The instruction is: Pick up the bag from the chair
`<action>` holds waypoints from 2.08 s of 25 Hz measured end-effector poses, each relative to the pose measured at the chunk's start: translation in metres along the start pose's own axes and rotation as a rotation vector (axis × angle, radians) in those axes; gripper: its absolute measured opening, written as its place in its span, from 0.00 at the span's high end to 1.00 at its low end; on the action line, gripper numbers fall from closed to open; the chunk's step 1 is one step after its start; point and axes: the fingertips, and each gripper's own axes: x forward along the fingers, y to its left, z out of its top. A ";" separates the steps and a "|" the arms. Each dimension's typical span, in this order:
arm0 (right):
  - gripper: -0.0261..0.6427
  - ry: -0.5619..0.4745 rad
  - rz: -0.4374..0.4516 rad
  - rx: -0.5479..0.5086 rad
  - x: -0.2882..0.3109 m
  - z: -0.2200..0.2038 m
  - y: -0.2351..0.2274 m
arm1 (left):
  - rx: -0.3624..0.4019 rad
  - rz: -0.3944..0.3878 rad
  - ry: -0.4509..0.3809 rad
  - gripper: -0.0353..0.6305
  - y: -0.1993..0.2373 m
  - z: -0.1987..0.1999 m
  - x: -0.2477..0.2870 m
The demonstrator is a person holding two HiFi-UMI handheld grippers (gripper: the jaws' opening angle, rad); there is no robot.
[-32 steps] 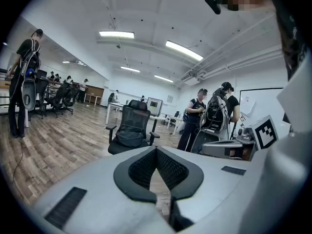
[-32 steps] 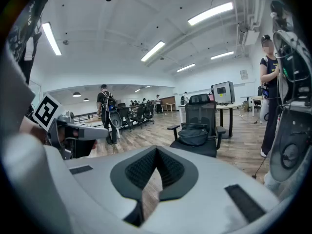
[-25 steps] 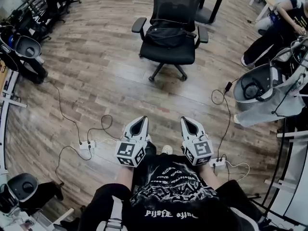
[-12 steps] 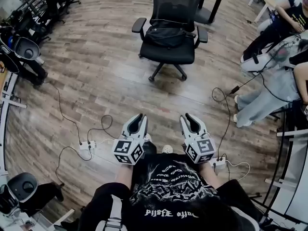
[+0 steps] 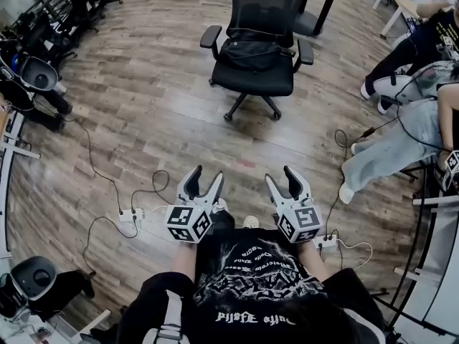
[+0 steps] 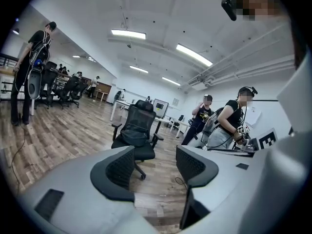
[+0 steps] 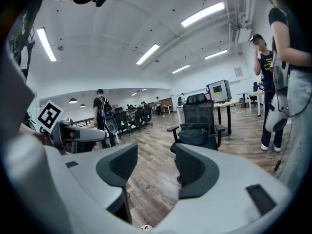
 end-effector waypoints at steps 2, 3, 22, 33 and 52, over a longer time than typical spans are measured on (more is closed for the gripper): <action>0.58 0.008 -0.005 -0.002 0.004 -0.001 0.001 | -0.005 -0.016 0.012 0.54 0.003 0.001 0.002; 0.58 0.012 -0.008 -0.002 0.007 -0.001 0.000 | -0.002 -0.021 0.016 0.54 0.005 0.001 0.003; 0.58 -0.025 -0.078 -0.011 0.093 0.019 0.018 | 0.090 -0.119 0.051 0.54 0.073 0.038 0.056; 0.58 -0.021 -0.071 0.029 0.146 0.034 -0.018 | 0.120 -0.158 0.058 0.54 0.076 0.059 0.122; 0.58 0.017 0.075 -0.001 0.278 0.112 -0.203 | 0.102 -0.072 0.098 0.54 0.031 0.105 0.335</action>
